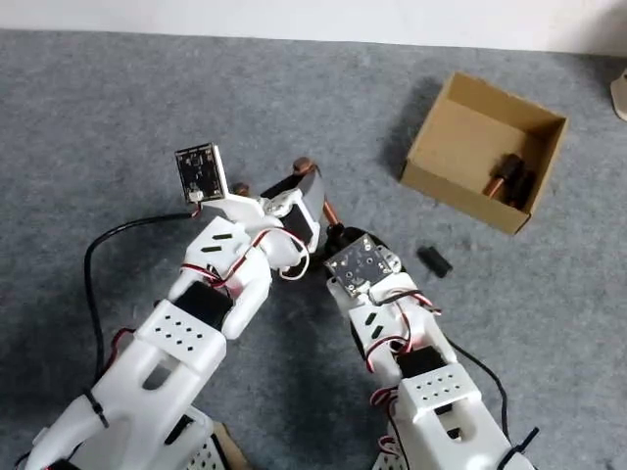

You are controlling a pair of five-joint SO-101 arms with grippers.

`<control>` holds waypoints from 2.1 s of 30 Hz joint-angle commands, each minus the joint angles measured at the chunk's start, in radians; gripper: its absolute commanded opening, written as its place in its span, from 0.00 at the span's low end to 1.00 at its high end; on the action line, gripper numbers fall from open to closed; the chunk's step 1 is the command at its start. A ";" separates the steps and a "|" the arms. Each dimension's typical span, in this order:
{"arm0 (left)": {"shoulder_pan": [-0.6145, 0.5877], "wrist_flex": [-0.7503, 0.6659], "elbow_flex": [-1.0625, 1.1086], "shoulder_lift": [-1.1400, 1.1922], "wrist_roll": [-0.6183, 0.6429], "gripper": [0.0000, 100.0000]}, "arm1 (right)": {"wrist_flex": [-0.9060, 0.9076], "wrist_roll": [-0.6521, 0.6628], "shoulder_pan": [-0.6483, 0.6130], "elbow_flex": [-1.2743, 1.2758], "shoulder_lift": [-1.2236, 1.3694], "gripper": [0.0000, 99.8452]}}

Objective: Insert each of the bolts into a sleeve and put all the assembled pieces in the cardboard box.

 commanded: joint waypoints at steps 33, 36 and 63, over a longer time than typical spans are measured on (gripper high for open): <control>0.077 0.095 -0.028 -0.159 0.002 0.00 | 0.004 0.008 0.021 -0.013 -0.015 0.00; 0.061 0.097 -0.027 -0.150 0.002 0.00 | 0.004 0.008 0.021 -0.013 -0.015 0.00; 0.027 0.094 0.001 -0.097 -0.005 0.00 | 0.004 0.000 0.042 -0.015 -0.022 0.00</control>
